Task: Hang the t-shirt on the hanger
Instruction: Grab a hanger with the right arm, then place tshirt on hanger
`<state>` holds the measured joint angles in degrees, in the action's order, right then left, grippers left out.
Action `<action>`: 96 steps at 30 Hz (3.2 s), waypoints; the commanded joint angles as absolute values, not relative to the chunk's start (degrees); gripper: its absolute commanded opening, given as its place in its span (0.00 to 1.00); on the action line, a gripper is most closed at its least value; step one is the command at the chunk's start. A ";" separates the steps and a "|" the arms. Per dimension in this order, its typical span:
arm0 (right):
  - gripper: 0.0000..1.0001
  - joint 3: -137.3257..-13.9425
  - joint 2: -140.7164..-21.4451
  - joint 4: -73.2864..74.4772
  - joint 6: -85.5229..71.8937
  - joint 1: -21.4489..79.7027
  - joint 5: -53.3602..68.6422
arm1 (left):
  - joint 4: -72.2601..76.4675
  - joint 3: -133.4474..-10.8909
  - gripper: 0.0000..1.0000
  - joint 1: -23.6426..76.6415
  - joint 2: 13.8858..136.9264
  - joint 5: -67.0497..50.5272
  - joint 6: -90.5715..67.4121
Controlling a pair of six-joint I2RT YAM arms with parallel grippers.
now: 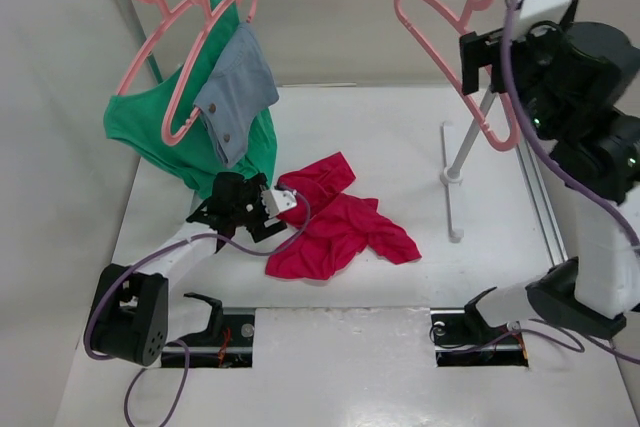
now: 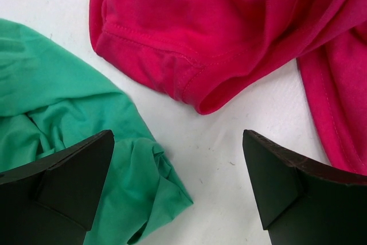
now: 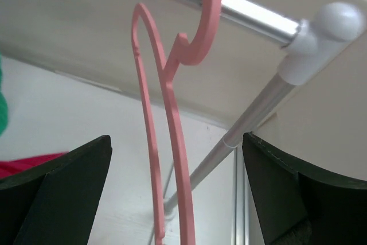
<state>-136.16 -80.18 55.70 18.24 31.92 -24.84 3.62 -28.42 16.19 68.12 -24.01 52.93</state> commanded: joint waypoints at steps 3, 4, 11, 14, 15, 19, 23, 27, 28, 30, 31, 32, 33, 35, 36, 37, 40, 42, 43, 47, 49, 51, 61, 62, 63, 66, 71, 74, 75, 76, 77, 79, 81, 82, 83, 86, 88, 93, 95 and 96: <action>1.00 -131.58 -82.62 55.73 17.40 23.31 -15.07 | 4.57 -28.39 0.93 16.87 64.87 -25.75 54.49; 1.00 -130.62 -82.62 55.03 17.40 20.51 -12.33 | 4.57 -28.39 0.93 17.40 64.86 -25.75 54.49; 0.70 -123.13 -82.09 50.89 17.40 18.28 -0.89 | 5.10 -27.33 0.93 17.40 63.72 -25.22 54.49; 0.10 -120.59 -80.16 48.53 17.40 18.28 -1.40 | 5.10 -27.33 0.93 17.40 63.72 -25.22 54.49; 0.03 -119.98 -78.85 47.73 17.40 18.28 -1.41 | 5.10 -27.33 0.93 17.40 63.72 -25.22 54.49; 0.00 -117.52 -76.91 46.41 18.01 18.28 -0.18 | 5.10 -27.33 0.93 17.40 63.72 -25.22 54.49; 0.00 -116.81 -75.59 45.18 20.82 18.28 4.38 | 5.10 -27.33 0.83 17.40 63.72 -25.22 53.97; 0.00 -117.33 -75.59 45.18 24.25 21.34 11.24 | 6.42 -29.00 0.64 17.40 64.24 -25.22 51.33; 0.00 -117.86 -75.59 45.18 24.87 22.84 11.25 | 6.42 -29.96 0.64 17.40 64.25 -25.75 50.81; 0.00 -117.86 -76.20 46.84 26.01 26.97 11.25 | 5.72 -31.11 0.62 17.40 65.82 -25.75 52.29; 0.00 -117.17 -76.20 46.85 26.02 28.03 11.25 | 5.02 -32.16 0.62 17.40 66.35 -25.75 53.60; 0.00 -116.20 -76.20 46.85 26.02 29.43 11.25 | 3.18 -32.17 0.62 17.40 66.88 -25.75 56.75; 0.00 -112.97 -75.24 45.11 26.02 29.44 11.25 | 1.86 -33.04 0.64 17.40 68.10 -25.75 58.00; 0.00 -109.18 -73.66 42.73 26.02 29.97 12.12 | 0.37 -34.61 0.69 17.40 69.25 -26.27 58.62; 0.00 -105.85 -72.17 40.71 26.02 29.97 12.13 | -1.56 -35.41 0.70 17.40 70.48 -27.24 61.67; 0.00 -104.60 -71.55 40.08 26.02 29.97 12.74 | -4.02 -36.20 0.72 17.40 71.01 -28.64 64.48; 0.00 -101.27 -70.14 39.03 25.49 29.97 12.74 | -7.13 -36.83 0.77 19.50 72.94 -28.32 68.82; 0.00 -100.20 -69.61 38.50 25.49 29.36 13.44 | -4.07 -36.30 0.77 20.82 74.00 -25.58 67.95; 0.00 -99.50 -69.61 38.50 25.49 28.83 13.45 | -3.17 -36.30 0.74 20.83 74.53 -25.58 67.42; 0.00 -98.18 -69.08 38.50 25.49 28.30 13.97 | -1.15 -36.83 0.70 20.83 75.94 -24.26 67.41; 0.00 -97.38 -68.47 37.97 24.96 27.60 14.58 | -0.53 -36.83 0.66 20.83 76.55 -24.26 66.89; 0.00 -95.72 -68.47 37.36 24.44 27.07 15.12 | -0.53 -37.52 0.54 20.83 77.69 -24.26 66.10; 0.00 -90.63 -69.52 39.28 23.91 26.54 15.64 | -1.76 -37.53 0.00 21.97 77.52 -26.72 61.89; 0.00 -89.40 -68.83 39.81 23.38 26.54 15.04 | -2.28 -38.05 0.00 21.97 76.91 -26.72 59.96; 0.00 -89.38 -68.82 39.81 23.38 26.54 14.42 | -2.89 -38.93 0.00 21.97 76.90 -26.72 59.94; 0.00 -86.05 -66.63 39.81 21.88 26.54 13.89 | -3.95 -40.69 0.00 21.97 76.90 -27.25 55.03; 0.00 -79.91 -61.80 44.88 18.90 27.15 10.21 | -3.34 -44.90 0.00 21.97 76.38 -24.53 41.42; 0.00 -76.74 -58.99 48.68 15.39 29.60 5.99 | -5.35 -48.77 0.00 22.49 76.38 -20.75 33.78; 0.00 -73.68 -56.45 49.39 12.94 30.58 5.37 | -6.23 -49.74 0.00 22.50 76.38 -20.13 32.18; 0.00 -72.00 -55.12 50.00 11.61 31.63 5.36 | -7.11 -50.62 0.00 22.50 76.38 -19.60 30.78; 0.00 -70.42 -53.72 50.01 10.12 32.77 5.36 | -9.12 -52.02 0.00 22.50 76.38 -19.60 29.80; 0.00 -65.93 -49.76 50.01 5.31 36.90 4.83 | -10.63 -53.17 0.00 23.20 76.38 -19.07 26.99; 0.00 -63.21 -47.47 48.96 2.47 41.02 6.67 | -12.90 -54.75 0.00 23.91 76.38 -18.37 25.14; 0.00 -60.76 -45.89 47.65 -0.15 42.52 7.46 | -13.88 -55.36 0.00 24.43 76.90 -17.59 24.61; 0.00 -59.60 -45.36 46.85 -1.65 44.19 7.47 | -14.84 -55.89 0.00 24.96 76.90 -16.80 24.00; 0.00 -57.39 -45.35 45.70 -5.44 51.31 7.03 | -17.04 -57.13 0.00 25.58 77.43 -15.03 23.38; 0.00 -57.39 -46.66 46.57 -6.06 54.91 5.02 | -17.05 -57.66 0.00 26.19 77.43 -13.72 22.77; 0.00 -57.92 -47.99 48.78 -6.77 57.48 6.67 | -17.58 -57.66 0.00 26.72 77.43 -11.52 22.76; 0.00 -58.44 -47.29 49.39 -7.56 58.53 7.20 | -18.27 -57.66 0.00 26.72 77.43 -10.72 22.76; 0.00 -58.45 -46.50 50.53 -8.08 58.54 7.21 | -18.28 -57.66 0.00 26.72 78.04 -10.72 22.76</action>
<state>-57.14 -48.60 51.05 -5.80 57.52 5.67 -17.17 -55.33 26.30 78.32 -12.49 24.01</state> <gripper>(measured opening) 0.130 0.006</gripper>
